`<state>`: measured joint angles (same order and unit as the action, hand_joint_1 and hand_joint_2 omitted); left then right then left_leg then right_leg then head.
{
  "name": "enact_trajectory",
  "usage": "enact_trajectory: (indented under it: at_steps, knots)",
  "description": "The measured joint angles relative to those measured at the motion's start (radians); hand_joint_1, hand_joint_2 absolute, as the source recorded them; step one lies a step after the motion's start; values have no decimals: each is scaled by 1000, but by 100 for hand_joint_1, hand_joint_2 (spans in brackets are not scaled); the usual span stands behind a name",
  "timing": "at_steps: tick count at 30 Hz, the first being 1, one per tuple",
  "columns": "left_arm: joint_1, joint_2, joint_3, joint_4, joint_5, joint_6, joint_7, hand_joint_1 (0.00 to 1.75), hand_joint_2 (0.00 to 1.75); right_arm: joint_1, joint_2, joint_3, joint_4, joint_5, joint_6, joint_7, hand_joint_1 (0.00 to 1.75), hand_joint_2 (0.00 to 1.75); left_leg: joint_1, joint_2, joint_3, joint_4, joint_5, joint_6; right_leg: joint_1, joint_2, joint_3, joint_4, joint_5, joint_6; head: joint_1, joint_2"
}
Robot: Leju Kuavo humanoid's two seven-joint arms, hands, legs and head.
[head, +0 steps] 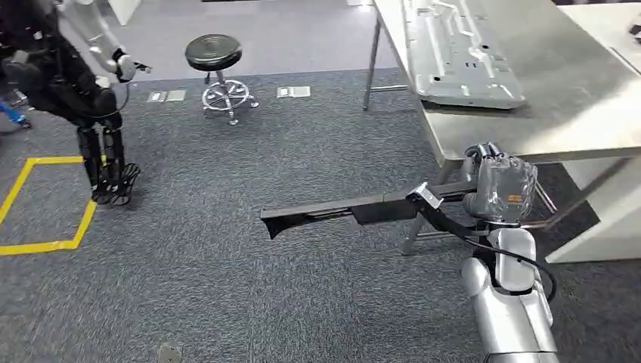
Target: Take the parts from the cabinet and place them on the table.
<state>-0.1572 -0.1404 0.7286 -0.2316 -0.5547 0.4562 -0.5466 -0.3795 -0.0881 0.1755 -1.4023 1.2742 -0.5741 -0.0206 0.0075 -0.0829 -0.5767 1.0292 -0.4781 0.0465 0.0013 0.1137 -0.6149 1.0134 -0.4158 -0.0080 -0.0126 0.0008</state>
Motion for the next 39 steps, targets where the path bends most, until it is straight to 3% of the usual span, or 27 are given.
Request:
enact_trajectory:
  at_steps: [3, 4, 5, 6, 8, 9, 10, 12, 13, 14, 15, 16, 19, 20, 22, 24, 25, 26, 28, 29, 30, 31, 34, 35, 36, 37, 39]
  knots:
    - [-3, 1, 1, -1, 2, 2, -8, 0, 175, -6, 1, 0, 8, -1, 0, -1, 175, 175, -10, 31, 4, -7, 4, 7, -12, 31, -6, -7, 9, 16, -5, 0]
    - [-4, 2, 1, -1, 0, 1, -11, 0, 175, -9, 0, 0, 8, -2, 0, -1, 175, 175, -7, 50, 13, -32, 18, 11, 1, 46, -12, -15, 16, 25, -3, 0]
    - [-6, 1, 1, -1, -1, 0, -13, 0, 175, -10, 0, 0, 10, -2, 0, -1, 175, 175, -2, 65, 24, -55, 34, 7, -1, -11, -23, 7, 3, 19, -3, 0]
    - [-6, -1, 1, -1, -3, -4, -15, 0, 175, -17, 0, 0, 13, -3, -1, -1, 175, 175, -2, 74, 27, -65, 39, 13, 1, -58, -46, 55, -29, 14, 4, 0]
    - [-2, -2, 1, 0, -6, -5, -15, 0, 175, -21, 0, 0, 16, -7, -2, 0, 175, 175, -3, 103, 25, -66, 40, 15, -5, -92, -113, 195, -88, 14, 7, 0]
    - [-1, -2, 1, 0, -8, -5, -15, 0, 175, -18, 0, 0, 19, -7, -2, 0, 175, 175, -4, 119, 23, -66, 40, 14, -12, -97, -145, 264, -111, 19, 7, 0]
    - [-1, -2, 1, 0, -9, -5, -15, 0, 175, -17, -1, 0, 22, -7, -2, 0, 175, 175, -3, 133, 21, -65, 40, 13, -18, -100, -153, 284, -113, 30, 8, 0]
    - [-1, -2, 1, 0, -10, -5, -15, 0, 175, -14, -2, 0, 25, -7, -2, 0, 175, 175, 2, 160, 21, -61, 36, 4, -36, -116, -92, 177, -70, 61, 8, 0]
    - [-1, -3, 1, 0, -10, -6, -15, 0, 175, -14, -2, 0, 25, -7, -2, 0, 175, 175, 6, 172, 20, -53, 30, -5, -43, -137, -37, 79, -37, 77, 8, 0]
    - [-2, -3, 1, 0, -10, -6, -15, 0, 175, -15, -2, 0, 25, -7, -2, 0, 175, 175, 9, 184, 18, -37, 21, -18, -47, -177, 10, -11, -26, 87, 10, 0]
    - [-2, 6, 1, -3, -10, -6, -14, 0, 175, -15, -1, 1, 27, -8, -2, 0, 175, 175, 1, 192, 14, -33, 14, -28, -31, -188, 7, 14, -29, 80, 13, 0]
    - [-2, 3, 0, -3, -11, -5, -15, 0, 175, -15, 0, 1, 27, -8, -3, 1, 175, 175, -1, 199, 16, -23, 7, -37, -31, -171, 2, 8, -27, 60, 12, 0]
    - [-5, 0, 0, -3, -10, -5, -16, 0, 175, -16, -8, -4, 28, -15, -4, -1, 175, 175, 9, 228, 20, -21, 3, -43, -33, -138, -3, 14, -26, 39, 5, 0]
    - [-6, -3, 0, -3, -10, -4, -16, 0, 175, -17, -9, -5, 28, -16, -4, -3, 175, 175, 20, 211, 19, -12, -9, -51, -36, -123, -2, 12, -22, 29, 1, 0]
    - [-5, -2, 0, -3, -10, -1, -15, 0, 175, -25, -11, -6, 27, -18, -4, -6, 175, 175, 22, 117, -19, 82, -82, -51, -32, -104, -5, 12, -18, 16, -3, 0]
    - [1, -3, 0, -3, -9, 2, -13, 0, 175, -27, -11, -6, 28, -20, -3, -7, 175, 175, 20, 88, -102, 249, -156, -46, -22, -75, -11, 12, -14, 8, -7, 0]
    - [1, -3, 0, -3, -7, 2, -13, 0, 175, -27, -11, -6, 31, -20, -3, -7, 175, 175, 17, 85, -129, 294, -161, -40, -15, -61, -13, 12, -12, 5, -6, 0]
    - [2, -3, 1, -3, -2, 3, -12, 0, 175, -28, -12, -7, 33, -20, -3, -7, 175, 175, 13, 83, -132, 286, -141, -30, -10, -47, -14, 12, -9, 1, -6, 0]
    - [2, -3, 1, -3, -2, 5, -12, 0, 175, -31, -13, -8, 36, -20, -2, -9, 175, 175, -1, 68, -78, 162, -59, -3, -4, -20, -15, 12, -6, -2, -5, 0]
    - [2, -3, 1, -3, -2, 5, -13, 0, 175, -35, -13, -8, 38, -20, -2, -8, 175, 175, -9, 40, -31, 66, -14, 13, -4, -6, -16, 12, -3, -4, -6, 0]
    - [1, 2, 2, -4, -2, 6, -13, 0, 175, -37, -13, -8, 40, -20, -1, -8, 175, 175, -14, -8, -4, 11, -12, 26, -12, 2, -15, 12, 1, -4, -5, 0]
    - [2, 3, 2, -3, -1, 7, -15, 0, 175, -42, -15, -9, 42, -20, -1, -8, 175, 175, -22, -4, -3, 7, -6, 32, -5, 14, -17, 8, 5, 3, 2, 0]
    - [-3, 2, 3, -4, 2, 11, -18, 0, 175, -47, -15, -18, 44, -15, 1, -9, 175, 175, -30, 29, 8, -11, 4, 43, -14, 48, -21, -7, 19, 24, -8, 0]
    - [-3, 1, 3, -4, 2, 12, -19, 0, 175, -48, -19, -21, 44, -9, 0, -9, 175, 175, -12, 47, 21, -45, 25, 41, -2, 31, -28, -4, 20, 22, -5, 0]
    - [-4, -2, 4, -4, 1, 13, -20, 0, 175, -51, -21, -25, 44, -8, 0, -9, 175, 175, -18, 58, 30, -64, 35, 35, -1, -37, -38, 16, 3, 20, -4, 0]
    - [-2, -3, 4, -4, 1, 13, -20, 0, 175, -60, -23, -26, 45, -8, 0, -8, 175, 175, -19, 71, 31, -71, 41, 40, -2, -77, -63, 69, -31, 17, 5, 0]
    - [5, -5, 5, -4, 2, 13, -20, 0, 175, -66, -24, -29, 44, -6, 0, -7, 175, 175, -18, 107, 26, -71, 42, 38, -12, -97, -132, 223, -97, 22, 6, 0]
